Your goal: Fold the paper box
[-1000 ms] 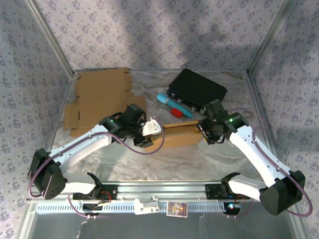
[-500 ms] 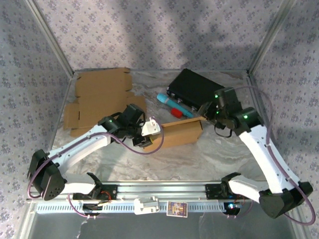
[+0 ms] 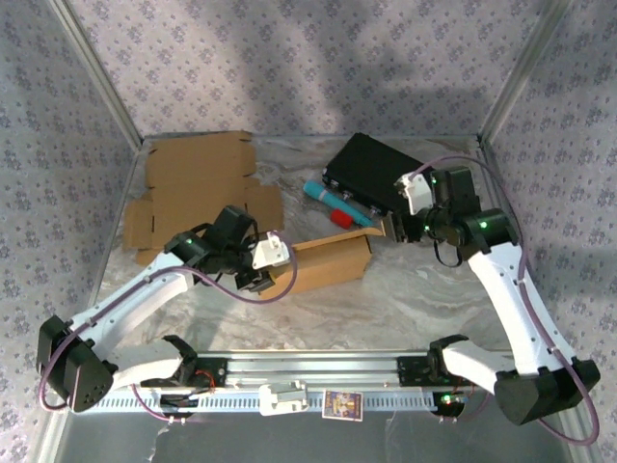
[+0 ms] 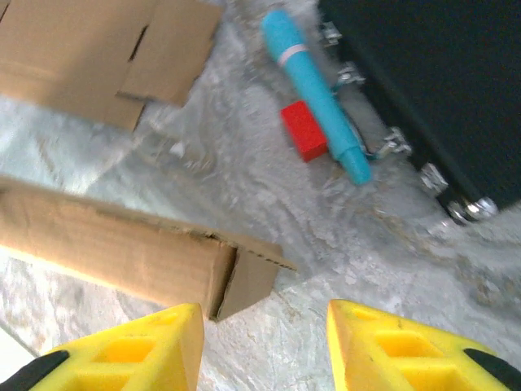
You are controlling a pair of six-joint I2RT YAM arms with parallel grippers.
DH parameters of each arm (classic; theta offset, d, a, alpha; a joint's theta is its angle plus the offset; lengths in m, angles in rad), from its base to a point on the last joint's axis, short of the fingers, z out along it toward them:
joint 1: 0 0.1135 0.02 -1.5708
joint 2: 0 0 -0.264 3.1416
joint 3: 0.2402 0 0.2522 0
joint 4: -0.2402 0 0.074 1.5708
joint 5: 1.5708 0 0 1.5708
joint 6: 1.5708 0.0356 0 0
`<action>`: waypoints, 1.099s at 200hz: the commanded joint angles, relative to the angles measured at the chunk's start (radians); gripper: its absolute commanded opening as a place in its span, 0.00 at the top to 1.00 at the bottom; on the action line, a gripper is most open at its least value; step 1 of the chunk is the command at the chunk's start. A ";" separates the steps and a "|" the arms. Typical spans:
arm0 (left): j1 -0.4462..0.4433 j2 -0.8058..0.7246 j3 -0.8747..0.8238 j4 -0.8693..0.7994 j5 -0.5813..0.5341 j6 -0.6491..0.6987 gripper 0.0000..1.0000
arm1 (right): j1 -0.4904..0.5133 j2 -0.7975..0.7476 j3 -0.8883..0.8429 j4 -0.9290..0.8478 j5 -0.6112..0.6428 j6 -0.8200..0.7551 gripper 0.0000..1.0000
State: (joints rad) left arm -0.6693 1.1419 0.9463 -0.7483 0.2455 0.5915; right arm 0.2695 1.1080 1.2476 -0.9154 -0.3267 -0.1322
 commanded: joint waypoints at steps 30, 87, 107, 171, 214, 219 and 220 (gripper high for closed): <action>0.044 -0.019 -0.011 -0.048 0.072 0.072 0.46 | 0.043 0.133 0.045 -0.075 -0.145 -0.322 0.44; 0.065 -0.004 -0.011 -0.039 0.090 0.088 0.46 | 0.078 0.251 0.125 -0.109 -0.083 -0.399 0.45; 0.070 -0.001 -0.011 -0.036 0.093 0.090 0.46 | 0.099 0.271 0.125 -0.118 -0.041 -0.417 0.47; 0.075 0.006 -0.001 -0.037 0.100 0.095 0.46 | 0.104 0.301 0.133 -0.094 0.008 -0.368 0.72; 0.076 0.012 0.002 -0.031 0.100 0.093 0.46 | 0.113 0.324 0.151 -0.105 0.017 -0.328 0.83; 0.076 0.013 0.002 -0.031 0.103 0.092 0.46 | 0.115 0.325 0.155 -0.108 0.018 -0.324 0.84; 0.076 0.013 0.002 -0.031 0.103 0.093 0.46 | 0.115 0.327 0.155 -0.109 0.018 -0.323 0.85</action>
State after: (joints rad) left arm -0.6003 1.1416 0.9386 -0.7597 0.3111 0.6655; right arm 0.3740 1.4239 1.3621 -0.9989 -0.3302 -0.4824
